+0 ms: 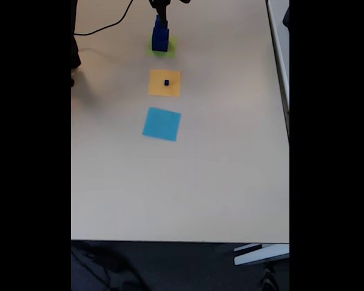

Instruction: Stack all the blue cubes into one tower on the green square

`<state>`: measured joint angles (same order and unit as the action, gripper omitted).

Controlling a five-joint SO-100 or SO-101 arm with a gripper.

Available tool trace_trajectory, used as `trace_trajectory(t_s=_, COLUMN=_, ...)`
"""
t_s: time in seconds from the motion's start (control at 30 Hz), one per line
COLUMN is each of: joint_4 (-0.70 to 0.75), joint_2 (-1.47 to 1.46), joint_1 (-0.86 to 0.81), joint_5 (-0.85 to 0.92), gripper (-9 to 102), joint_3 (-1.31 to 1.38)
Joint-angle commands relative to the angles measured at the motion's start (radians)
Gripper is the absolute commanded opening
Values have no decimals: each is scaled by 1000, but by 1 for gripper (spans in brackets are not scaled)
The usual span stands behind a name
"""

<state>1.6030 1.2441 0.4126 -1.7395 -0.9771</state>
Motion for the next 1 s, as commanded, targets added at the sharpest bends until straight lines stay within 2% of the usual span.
trace_trajectory(t_s=0.0, joint_4=-21, joint_2=83, joint_1=-21, joint_5=3, gripper=21, joint_3=-2)
trace_trajectory(t_s=0.97, joint_4=-71, joint_2=121, joint_1=-54, joint_5=58, gripper=9, joint_3=-54)
